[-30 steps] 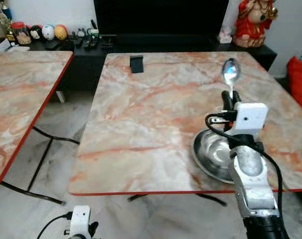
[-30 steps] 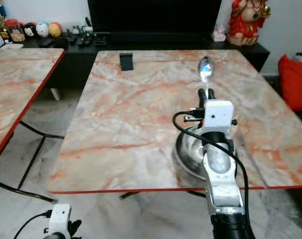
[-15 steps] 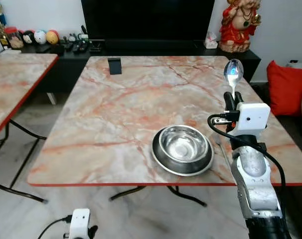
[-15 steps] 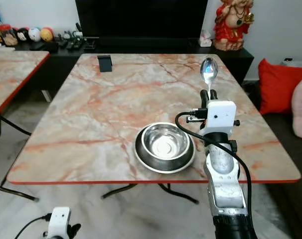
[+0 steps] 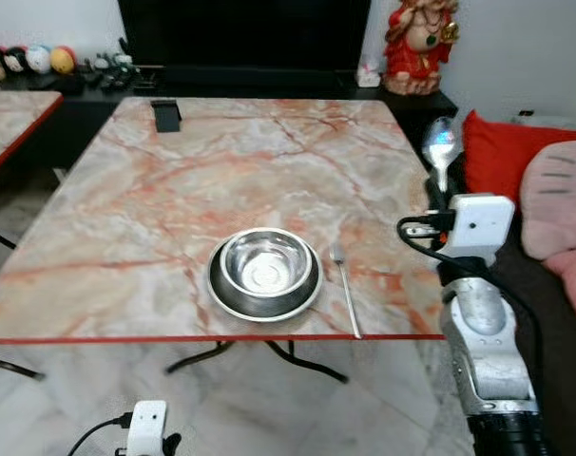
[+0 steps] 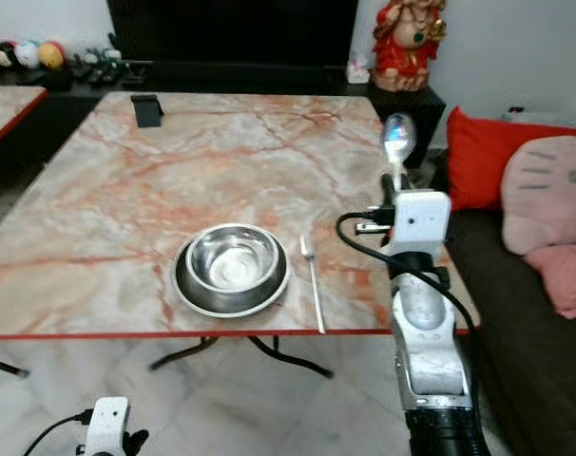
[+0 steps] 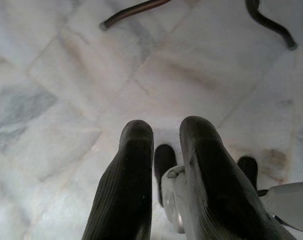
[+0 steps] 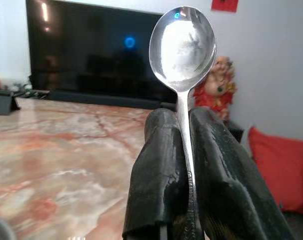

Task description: Setting the table

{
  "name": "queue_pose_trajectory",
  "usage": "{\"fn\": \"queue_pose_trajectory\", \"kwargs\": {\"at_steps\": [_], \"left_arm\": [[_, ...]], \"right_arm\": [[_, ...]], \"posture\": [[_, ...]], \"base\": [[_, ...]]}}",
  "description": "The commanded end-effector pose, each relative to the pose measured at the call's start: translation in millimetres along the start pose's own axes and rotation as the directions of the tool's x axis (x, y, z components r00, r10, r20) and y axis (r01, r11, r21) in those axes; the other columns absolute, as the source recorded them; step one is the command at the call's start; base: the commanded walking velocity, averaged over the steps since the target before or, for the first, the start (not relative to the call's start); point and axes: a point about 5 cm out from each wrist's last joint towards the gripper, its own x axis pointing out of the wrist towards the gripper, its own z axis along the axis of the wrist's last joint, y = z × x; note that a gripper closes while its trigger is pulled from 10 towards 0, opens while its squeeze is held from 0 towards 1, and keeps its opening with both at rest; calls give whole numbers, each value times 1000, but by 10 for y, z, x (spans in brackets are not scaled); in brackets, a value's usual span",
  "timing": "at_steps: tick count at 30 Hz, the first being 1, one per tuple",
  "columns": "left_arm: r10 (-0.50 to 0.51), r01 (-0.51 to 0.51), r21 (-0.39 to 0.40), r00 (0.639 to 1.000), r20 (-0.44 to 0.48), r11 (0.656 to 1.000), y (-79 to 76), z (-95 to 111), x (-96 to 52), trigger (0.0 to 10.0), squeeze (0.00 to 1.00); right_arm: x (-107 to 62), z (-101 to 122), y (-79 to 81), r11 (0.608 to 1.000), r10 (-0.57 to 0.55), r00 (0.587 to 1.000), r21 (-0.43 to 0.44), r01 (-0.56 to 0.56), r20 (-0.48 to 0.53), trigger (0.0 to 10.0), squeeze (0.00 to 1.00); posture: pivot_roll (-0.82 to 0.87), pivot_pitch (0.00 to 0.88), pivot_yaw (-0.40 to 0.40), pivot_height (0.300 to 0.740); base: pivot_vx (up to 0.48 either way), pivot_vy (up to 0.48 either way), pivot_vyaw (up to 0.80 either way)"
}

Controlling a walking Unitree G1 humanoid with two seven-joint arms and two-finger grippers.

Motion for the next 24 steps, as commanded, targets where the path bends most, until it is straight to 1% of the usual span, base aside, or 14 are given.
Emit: {"fn": "queue_pose_trajectory", "kwargs": {"at_steps": [1,5,6,7,8,9,12,13,14,15,17,20,23,24], "left_arm": [[11,-12,-10,1000,-27,1000,26,-54,-13,10000,0],[15,-15,-12,1000,-28,1000,30,-53,-13,10000,0],[17,-17,-13,999,-28,1000,37,-53,-13,10000,0],[17,-18,-14,999,-29,1000,41,-54,-14,10000,0],[17,-18,-14,999,-29,1000,41,-54,-14,10000,0],[18,-18,-15,999,-31,1000,46,-57,-15,10000,0],[18,-19,-16,999,-31,1000,52,-52,-15,10000,0],[18,-19,-17,999,-29,1000,56,-47,-14,10000,0],[18,-19,-17,999,-29,1000,56,-47,-14,10000,0],[18,-19,-19,999,-28,1000,58,-43,-13,10000,0],[19,-19,-22,999,-26,1000,60,-38,-12,10000,0],[19,-20,-25,1000,-20,999,65,-18,-8,10000,0],[19,-19,-24,1000,-15,1000,65,-3,-4,10000,0],[18,-18,-24,1000,-13,1000,61,4,-2,10000,0]], "right_arm": [[22,-11,13,1000,9,1000,9,-9,-20,10000,0],[32,-85,37,999,29,997,14,-28,-78,10000,0],[45,-174,22,1000,18,989,-7,-19,-148,10000,0],[55,-227,19,1000,13,983,-12,-16,-183,10000,0],[55,-227,19,1000,13,983,-12,-16,-183,10000,0],[79,-283,32,1000,24,976,13,-22,-218,10000,0],[118,-368,34,999,10,959,32,-1,-282,10000,0],[143,-438,48,999,1,944,49,16,-330,10000,0],[143,-438,48,999,1,944,49,16,-330,10000,0],[156,-498,75,998,6,929,64,19,-370,10000,0],[161,-564,109,996,17,910,88,22,-415,10000,0],[159,-658,177,986,52,880,163,29,-471,10000,0],[143,-713,213,983,71,865,183,25,-496,10000,0],[115,-775,244,978,88,846,205,26,-526,10000,0]], "posture": [[-5,0,-24,740],[-3,0,-24,740],[-2,0,-22,740],[-5,0,-20,740],[-5,0,-20,740],[-5,0,-20,740],[-3,0,-16,740],[-3,0,-15,740],[-3,0,-15,740],[1,0,-17,740],[5,0,-18,740],[5,0,-18,740],[4,0,-14,740],[4,0,-14,740]], "base": [[0,0,0],[0,0,0],[0,0,0],[0,0,0],[0,0,0],[0,0,0],[0,0,0],[0,0,0],[0,0,0],[0,0,0],[0,0,0],[0,0,0],[0,0,0],[0,0,0]]}}
